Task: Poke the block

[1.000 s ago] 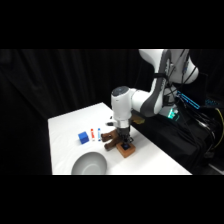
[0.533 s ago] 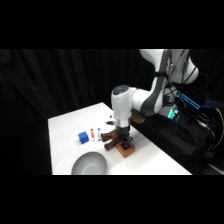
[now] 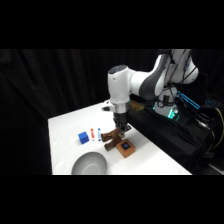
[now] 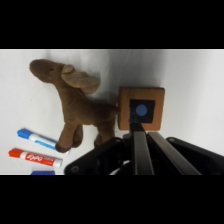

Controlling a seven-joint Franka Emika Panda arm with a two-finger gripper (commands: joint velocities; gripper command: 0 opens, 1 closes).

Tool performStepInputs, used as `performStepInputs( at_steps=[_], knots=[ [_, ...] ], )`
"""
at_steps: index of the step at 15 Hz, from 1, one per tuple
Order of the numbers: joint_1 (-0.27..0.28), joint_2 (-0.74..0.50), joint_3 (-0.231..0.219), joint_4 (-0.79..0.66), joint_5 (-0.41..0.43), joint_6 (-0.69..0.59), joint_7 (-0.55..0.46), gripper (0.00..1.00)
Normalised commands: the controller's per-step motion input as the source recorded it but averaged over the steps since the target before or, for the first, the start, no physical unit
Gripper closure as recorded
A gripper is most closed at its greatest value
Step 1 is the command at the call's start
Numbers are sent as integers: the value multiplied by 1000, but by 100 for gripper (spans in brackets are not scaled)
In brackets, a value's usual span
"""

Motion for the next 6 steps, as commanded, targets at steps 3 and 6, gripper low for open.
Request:
performStepInputs(
  at_steps=[3,6],
  knots=[
    [-63,-290,40,91,-12,-373,-5,73],
    [-42,-223,56,81,2,-260,100,61]
  ],
)
